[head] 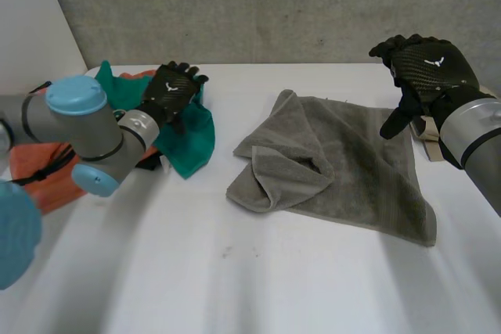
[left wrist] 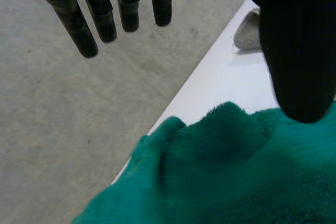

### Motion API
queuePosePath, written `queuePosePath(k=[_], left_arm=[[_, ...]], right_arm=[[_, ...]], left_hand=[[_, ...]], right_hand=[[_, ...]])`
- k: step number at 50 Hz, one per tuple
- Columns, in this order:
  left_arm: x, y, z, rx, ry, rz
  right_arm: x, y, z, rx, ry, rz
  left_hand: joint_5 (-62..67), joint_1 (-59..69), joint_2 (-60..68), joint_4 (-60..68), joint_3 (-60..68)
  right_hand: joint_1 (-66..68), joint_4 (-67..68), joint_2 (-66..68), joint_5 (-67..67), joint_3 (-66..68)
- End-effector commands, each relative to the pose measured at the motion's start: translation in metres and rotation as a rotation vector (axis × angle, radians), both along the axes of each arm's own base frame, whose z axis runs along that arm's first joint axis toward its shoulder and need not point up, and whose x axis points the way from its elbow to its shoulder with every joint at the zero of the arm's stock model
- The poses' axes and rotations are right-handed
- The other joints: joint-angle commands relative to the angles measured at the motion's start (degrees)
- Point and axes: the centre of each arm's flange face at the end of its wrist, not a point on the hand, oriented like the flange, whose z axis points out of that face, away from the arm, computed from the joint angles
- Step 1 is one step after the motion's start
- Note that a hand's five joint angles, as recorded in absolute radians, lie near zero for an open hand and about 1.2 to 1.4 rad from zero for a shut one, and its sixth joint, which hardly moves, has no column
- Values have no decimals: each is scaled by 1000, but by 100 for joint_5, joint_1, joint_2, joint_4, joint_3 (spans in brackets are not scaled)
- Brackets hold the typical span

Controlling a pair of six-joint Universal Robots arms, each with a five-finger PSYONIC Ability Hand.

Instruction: Fold the laundry.

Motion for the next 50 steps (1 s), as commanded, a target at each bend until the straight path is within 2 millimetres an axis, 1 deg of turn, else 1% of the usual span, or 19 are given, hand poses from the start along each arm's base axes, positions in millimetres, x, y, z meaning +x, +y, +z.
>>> queuePosePath(k=[1, 5, 8, 13, 17, 22, 28, 32, 33, 34, 36, 37, 38, 40, 41, 43, 44, 48, 50], left_arm=[[-3, -45, -36, -22, 13, -27], [3, -58, -52, -6, 9, -26], [2, -58, -62, 2, 8, -56], [2, -59, -61, -4, 9, -69], [4, -61, -62, -7, 8, -66], [4, -60, -64, -1, 7, -64], [7, -65, -59, -66, -40, 0], [18, -76, -16, -239, -69, 127], [24, -80, 2, -296, -49, 174], [27, -82, 13, -326, -35, 197], [32, -83, 34, -382, -6, 234], [36, -82, 55, -435, 25, 265], [39, -82, 69, -465, 45, 284], [45, -81, 87, -509, 67, 317], [57, -83, 104, -550, 91, 373], [73, -87, 120, -583, 113, 448], [94, -91, 135, -608, 131, 540], [142, -99, 152, -638, 125, 711], [151, -99, 151, -637, 102, 732]], right_arm=[[1, -7, -15, 31, 37, -2], [0, -8, -15, 31, 38, -6], [-1, -9, -15, 29, 37, -8], [-1, -10, -16, 32, 38, -9], [-1, -10, -17, 35, 39, -8], [0, -11, -21, 45, 42, -6], [0, -12, -21, 45, 42, -6], [-1, -12, -21, 48, 41, -6], [-1, -12, -21, 46, 40, -6], [-1, -12, -21, 47, 39, -6], [-1, -12, -21, 47, 39, -6], [-1, -12, -21, 47, 39, -6], [-1, -12, -21, 47, 39, -6], [-1, -12, -21, 47, 39, -5], [-1, -11, -20, 45, 38, -5], [-1, -11, -20, 45, 38, -3], [0, -10, -20, 47, 37, 0], [3, -8, -20, 50, 38, 9], [3, -7, -21, 52, 39, 11]], left_hand=[[1254, 1329, 1271, 1298, 1311], [1322, 1396, 1338, 1366, 1379], [1489, 1563, 1505, 1533, 1546], [2313, 2387, 2329, 2357, 2370], [3489, 3563, 3505, 3533, 3546], [6696, 6770, 6712, 6740, 6753], [6702, 6777, 6719, 6747, 6759], [6702, 6777, 6719, 6747, 6759], [6702, 6777, 6719, 6747, 6759], [6702, 6777, 6719, 6747, 6759], [6702, 6777, 6719, 6747, 6759], [6702, 6777, 6719, 6747, 6759], [6702, 6777, 6719, 6747, 6759], [6702, 6777, 6719, 6747, 6759], [6702, 6777, 6719, 6747, 6759], [6702, 6777, 6719, 6747, 6759], [6702, 6777, 6719, 6747, 6759], [6702, 6777, 6719, 6747, 6759], [6702, 6777, 6719, 6747, 6759]], right_hand=[[-115, -325, -253, -388, -211], [-115, -325, -253, -388, -211], [-115, -325, -253, -388, -211], [-115, -325, -253, -388, -211], [-115, -325, -253, -388, -211], [-115, -325, -253, -388, -211], [-115, -325, -253, -388, -211], [-115, -325, -253, -388, -211], [-115, -325, -253, -388, -211], [-115, -325, -253, -388, -211], [-115, -325, -253, -388, -211], [-115, -325, -253, -388, -211], [-115, -325, -253, -388, -211], [-115, -325, -253, -388, -211], [-115, -325, -253, -388, -211], [-115, -325, -253, -388, -211], [-115, -325, -253, -388, -211], [-115, -325, -253, -388, -211], [-115, -325, -253, -388, -211]])
